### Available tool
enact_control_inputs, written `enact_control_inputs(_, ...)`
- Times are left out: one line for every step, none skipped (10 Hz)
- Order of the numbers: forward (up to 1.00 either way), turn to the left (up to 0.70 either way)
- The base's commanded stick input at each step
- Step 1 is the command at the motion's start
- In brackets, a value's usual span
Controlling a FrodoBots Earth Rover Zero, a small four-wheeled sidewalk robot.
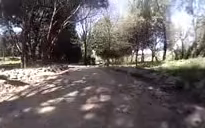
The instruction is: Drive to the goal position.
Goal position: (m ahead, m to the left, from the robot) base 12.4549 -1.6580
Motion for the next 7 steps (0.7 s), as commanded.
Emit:
enact_control_inputs(0.7, 0.0)
enact_control_inputs(0.7, 0.01)
enact_control_inputs(0.7, 0.03)
enact_control_inputs(0.7, 0.05)
enact_control_inputs(0.7, 0.07)
enact_control_inputs(0.7, 0.09)
enact_control_inputs(0.7, 0.12)
